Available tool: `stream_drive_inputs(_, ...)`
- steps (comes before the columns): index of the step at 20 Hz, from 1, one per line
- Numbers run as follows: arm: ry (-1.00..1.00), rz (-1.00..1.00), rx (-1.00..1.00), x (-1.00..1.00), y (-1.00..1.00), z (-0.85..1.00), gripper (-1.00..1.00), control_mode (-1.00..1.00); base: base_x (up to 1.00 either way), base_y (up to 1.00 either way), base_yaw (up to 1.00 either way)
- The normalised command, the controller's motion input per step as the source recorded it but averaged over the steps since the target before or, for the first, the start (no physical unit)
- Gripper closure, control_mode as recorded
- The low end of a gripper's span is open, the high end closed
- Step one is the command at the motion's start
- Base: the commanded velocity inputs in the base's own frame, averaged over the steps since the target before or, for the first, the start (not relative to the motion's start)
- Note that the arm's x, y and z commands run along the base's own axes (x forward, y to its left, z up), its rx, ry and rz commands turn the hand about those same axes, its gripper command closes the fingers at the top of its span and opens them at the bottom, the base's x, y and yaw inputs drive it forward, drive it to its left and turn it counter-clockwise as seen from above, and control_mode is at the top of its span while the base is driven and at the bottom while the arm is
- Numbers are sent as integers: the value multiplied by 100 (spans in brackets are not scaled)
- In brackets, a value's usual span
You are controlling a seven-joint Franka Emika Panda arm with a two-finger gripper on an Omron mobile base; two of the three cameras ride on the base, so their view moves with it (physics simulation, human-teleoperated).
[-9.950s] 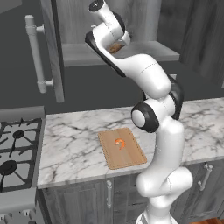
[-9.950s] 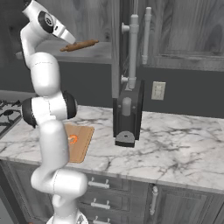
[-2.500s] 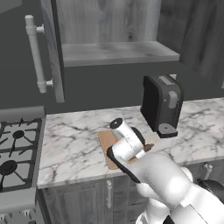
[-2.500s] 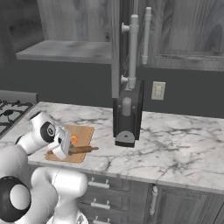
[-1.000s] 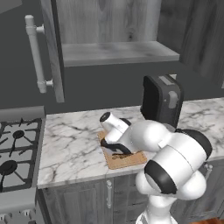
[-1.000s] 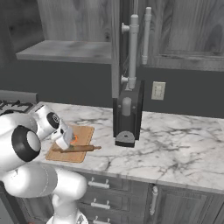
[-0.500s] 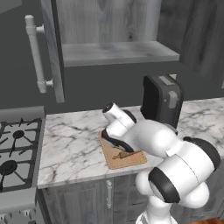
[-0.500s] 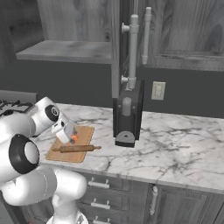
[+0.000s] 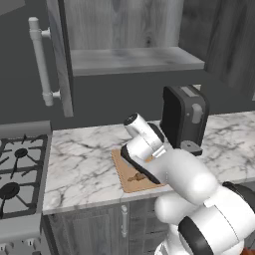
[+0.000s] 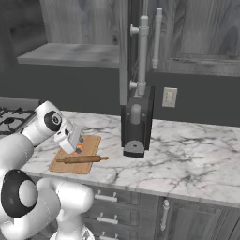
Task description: Open the cabinet, retrieve the rolling pin, and place it next to the meat on the cutting board to prepare for tenderizing.
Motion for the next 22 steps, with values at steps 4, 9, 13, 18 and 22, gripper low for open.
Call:
stream_drive_inputs(4,-15,0,0,-70,-9,29,-100,-100,0,0,0)
stream_drive_inputs(9,-12,0,0,-65,-4,40,-100,-100,0,0,0)
stream_drive_inputs(13,-9,0,0,-58,-1,37,-100,-100,0,0,0)
stream_drive_inputs(18,-9,0,0,-52,-2,44,-100,-100,0,0,0)
stream_drive_inputs(22,-8,0,0,-44,-2,53,-100,-100,0,0,0)
